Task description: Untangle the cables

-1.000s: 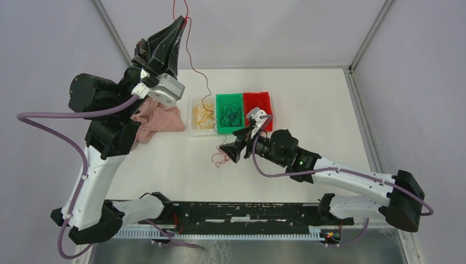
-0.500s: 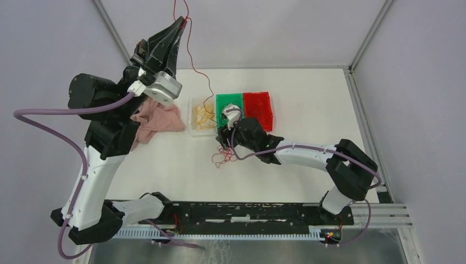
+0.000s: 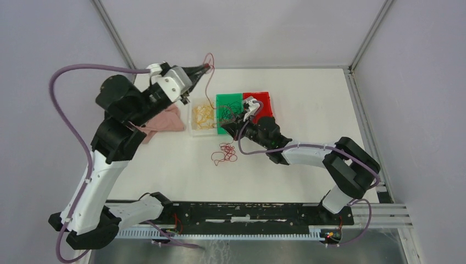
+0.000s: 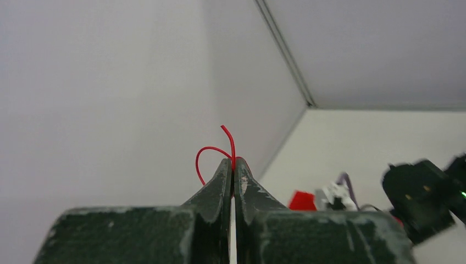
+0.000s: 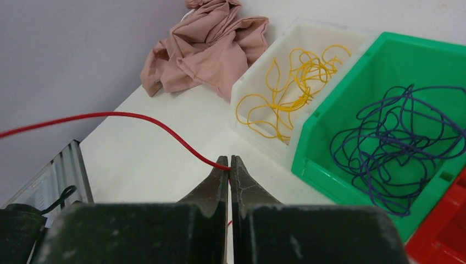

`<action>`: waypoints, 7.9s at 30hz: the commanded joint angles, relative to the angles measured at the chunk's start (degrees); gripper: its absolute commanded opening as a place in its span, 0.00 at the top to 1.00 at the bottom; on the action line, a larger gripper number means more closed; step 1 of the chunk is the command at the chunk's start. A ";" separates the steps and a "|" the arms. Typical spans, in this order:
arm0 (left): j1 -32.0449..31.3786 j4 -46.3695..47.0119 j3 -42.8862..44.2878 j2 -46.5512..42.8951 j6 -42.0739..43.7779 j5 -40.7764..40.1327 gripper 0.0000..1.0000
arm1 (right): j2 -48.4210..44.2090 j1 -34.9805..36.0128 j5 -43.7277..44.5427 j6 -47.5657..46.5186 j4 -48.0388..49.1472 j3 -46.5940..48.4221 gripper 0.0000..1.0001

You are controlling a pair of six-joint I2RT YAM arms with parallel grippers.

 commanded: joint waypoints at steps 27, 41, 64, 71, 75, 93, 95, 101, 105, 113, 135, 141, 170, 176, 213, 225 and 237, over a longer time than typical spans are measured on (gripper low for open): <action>3.04 -19.66 -21.93 2.30 -7.23 26.30 0.68 | -16.18 -0.48 -7.35 16.52 17.35 -9.92 1.00; 3.33 -17.57 -22.21 3.89 -12.75 27.44 0.45 | -16.73 -0.48 -7.33 15.57 14.95 -8.79 0.99; 3.45 -13.31 -17.79 3.40 -7.07 12.39 0.97 | -16.97 -0.31 -9.07 15.97 10.95 -8.25 0.70; 3.45 -16.46 -12.29 2.10 -4.94 23.70 0.97 | -12.98 -0.31 -14.05 18.37 11.29 -4.85 0.53; 3.46 -18.29 -7.62 2.77 -5.85 27.48 0.97 | -11.80 -0.31 -14.39 19.51 12.72 -4.59 0.56; 3.49 -15.02 9.15 4.82 -7.26 26.98 0.97 | -8.91 -0.31 -11.30 21.86 17.56 -12.04 0.69; 3.49 -13.76 10.71 5.04 -6.79 26.16 0.97 | -7.98 -0.31 -11.54 22.68 19.33 -13.16 0.68; 3.51 -7.48 12.45 5.10 -7.29 23.53 0.97 | -6.18 -0.23 -11.51 23.64 21.16 -15.58 0.67; 3.48 -3.66 13.41 5.29 -7.33 22.00 0.97 | -5.60 0.23 -11.49 22.72 19.41 -16.26 0.64; 3.54 3.48 20.94 8.31 -5.54 18.06 0.97 | -3.98 4.19 -7.48 16.39 13.03 -16.43 0.54; 3.49 4.73 30.86 12.12 2.09 15.63 0.97 | -19.22 10.79 6.15 6.04 -0.12 -19.98 0.37; 3.49 4.79 28.29 11.06 1.58 17.59 0.97 | -34.09 10.79 2.74 -1.91 -14.62 -15.36 0.17; 3.49 13.31 33.91 13.60 -1.01 16.35 0.97 | 1.66 10.84 11.03 4.38 3.73 -10.37 0.44; 3.40 22.23 33.29 13.85 1.32 10.48 0.97 | 3.92 10.81 13.71 7.00 8.04 -14.64 0.41; -0.55 22.52 9.31 26.41 1.34 11.62 0.97 | -37.47 -7.99 30.11 -0.77 -39.94 -7.17 0.20; -0.51 25.34 11.28 35.16 4.17 10.73 0.97 | -37.02 -14.78 30.41 1.05 -41.55 -9.75 0.21; 0.49 23.70 9.67 39.78 11.48 9.28 0.97 | -37.63 -20.14 27.62 3.53 -42.56 -12.40 0.21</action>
